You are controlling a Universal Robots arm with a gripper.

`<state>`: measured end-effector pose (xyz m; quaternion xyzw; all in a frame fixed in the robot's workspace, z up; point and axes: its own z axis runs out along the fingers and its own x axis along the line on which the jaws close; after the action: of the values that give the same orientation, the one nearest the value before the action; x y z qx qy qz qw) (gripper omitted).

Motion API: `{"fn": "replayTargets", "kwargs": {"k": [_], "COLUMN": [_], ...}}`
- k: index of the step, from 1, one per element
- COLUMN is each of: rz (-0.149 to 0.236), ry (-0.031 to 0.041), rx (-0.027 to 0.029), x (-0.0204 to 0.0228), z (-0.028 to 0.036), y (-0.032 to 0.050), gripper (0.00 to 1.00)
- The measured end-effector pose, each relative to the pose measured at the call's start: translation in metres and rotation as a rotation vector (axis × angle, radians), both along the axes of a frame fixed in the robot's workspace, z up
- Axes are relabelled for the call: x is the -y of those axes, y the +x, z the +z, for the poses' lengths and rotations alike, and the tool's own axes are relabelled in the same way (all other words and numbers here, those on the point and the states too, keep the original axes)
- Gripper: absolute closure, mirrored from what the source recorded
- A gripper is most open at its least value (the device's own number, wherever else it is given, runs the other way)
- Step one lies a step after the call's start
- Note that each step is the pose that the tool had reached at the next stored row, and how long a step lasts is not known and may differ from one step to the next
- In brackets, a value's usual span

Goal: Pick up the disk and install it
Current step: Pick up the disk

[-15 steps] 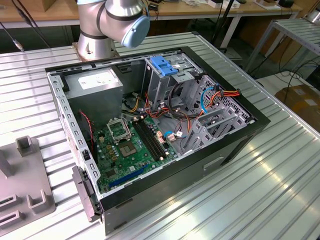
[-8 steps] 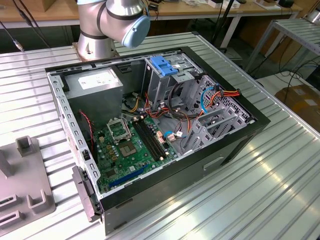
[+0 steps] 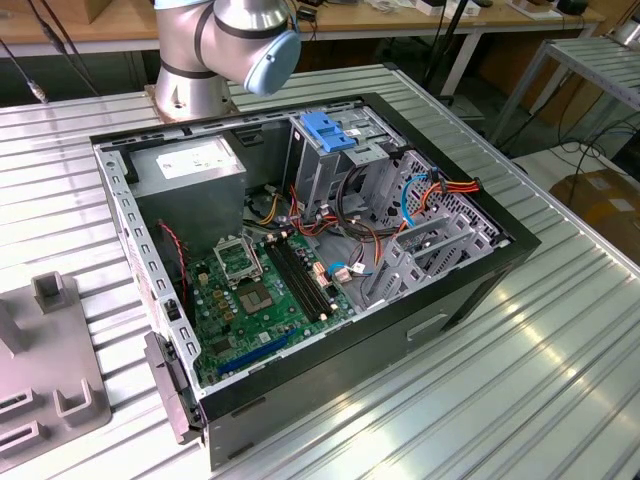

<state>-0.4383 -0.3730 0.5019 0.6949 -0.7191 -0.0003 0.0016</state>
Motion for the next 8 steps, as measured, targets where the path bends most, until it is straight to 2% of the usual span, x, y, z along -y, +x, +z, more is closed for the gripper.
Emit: {"fn": "replayTargets", "kwargs": {"k": [8], "rz": [0.000], "ry": [0.0000], "rx": [0.0001], "x": [0.0000], "z": [-0.0001], "y": [0.0093], "gripper": [0.63]}}
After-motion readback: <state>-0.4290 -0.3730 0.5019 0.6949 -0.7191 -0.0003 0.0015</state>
